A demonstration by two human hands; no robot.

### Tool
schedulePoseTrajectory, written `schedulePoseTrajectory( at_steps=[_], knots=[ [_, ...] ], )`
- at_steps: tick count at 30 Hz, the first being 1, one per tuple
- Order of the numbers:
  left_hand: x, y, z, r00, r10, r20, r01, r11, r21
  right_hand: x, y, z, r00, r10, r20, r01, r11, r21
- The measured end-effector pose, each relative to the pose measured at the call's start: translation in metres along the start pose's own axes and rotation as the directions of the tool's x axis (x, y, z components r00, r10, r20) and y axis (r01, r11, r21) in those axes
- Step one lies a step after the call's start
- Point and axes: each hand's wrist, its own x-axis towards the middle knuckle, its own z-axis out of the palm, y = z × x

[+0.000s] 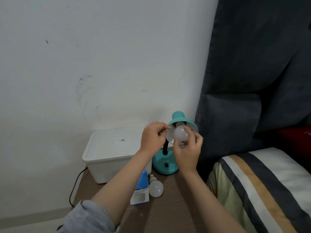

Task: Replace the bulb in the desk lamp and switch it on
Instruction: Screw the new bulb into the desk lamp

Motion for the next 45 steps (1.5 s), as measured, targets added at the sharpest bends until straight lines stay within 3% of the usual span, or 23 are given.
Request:
schedulePoseTrajectory(
  at_steps=[4, 12, 18, 25, 31, 37, 45],
  knots=[
    [-0.001, -0.001, 0.0, 1.0, -0.001, -0.019, 0.001, 1.0, 0.0, 0.005, -0.004, -0.002, 0.991, 0.127, -0.052, -0.126, 0.992, 0.031],
    [-0.001, 0.0, 0.001, 1.0, 0.002, -0.009, -0.002, 1.0, 0.021, 0.001, -0.001, 0.004, 1.0, -0.022, 0.009, 0.022, 1.0, -0.004],
    [0.0, 0.0, 0.001, 1.0, 0.002, -0.005, -0.002, 1.0, 0.019, 0.009, -0.01, 0.001, 0.993, 0.115, -0.042, -0.113, 0.993, 0.034],
    [0.0, 0.0, 0.001, 1.0, -0.009, -0.004, 0.009, 1.0, 0.012, 0.002, -0.005, 0.003, 1.0, -0.023, -0.003, 0.023, 1.0, 0.018],
    [0.0, -0.001, 0.001, 1.0, -0.002, -0.01, 0.002, 1.0, 0.016, 0.013, -0.011, -0.003, 0.989, 0.136, -0.054, -0.135, 0.99, 0.025],
    [-0.001, 0.0, 0.002, 1.0, -0.004, -0.013, 0.004, 1.0, 0.004, 0.005, -0.006, 0.001, 0.999, -0.031, -0.028, 0.032, 0.999, 0.035],
    [0.0, 0.0, 0.002, 1.0, 0.001, -0.011, -0.001, 1.0, 0.009, 0.006, -0.007, 0.0, 0.996, 0.086, -0.038, -0.085, 0.996, 0.018]
  ],
)
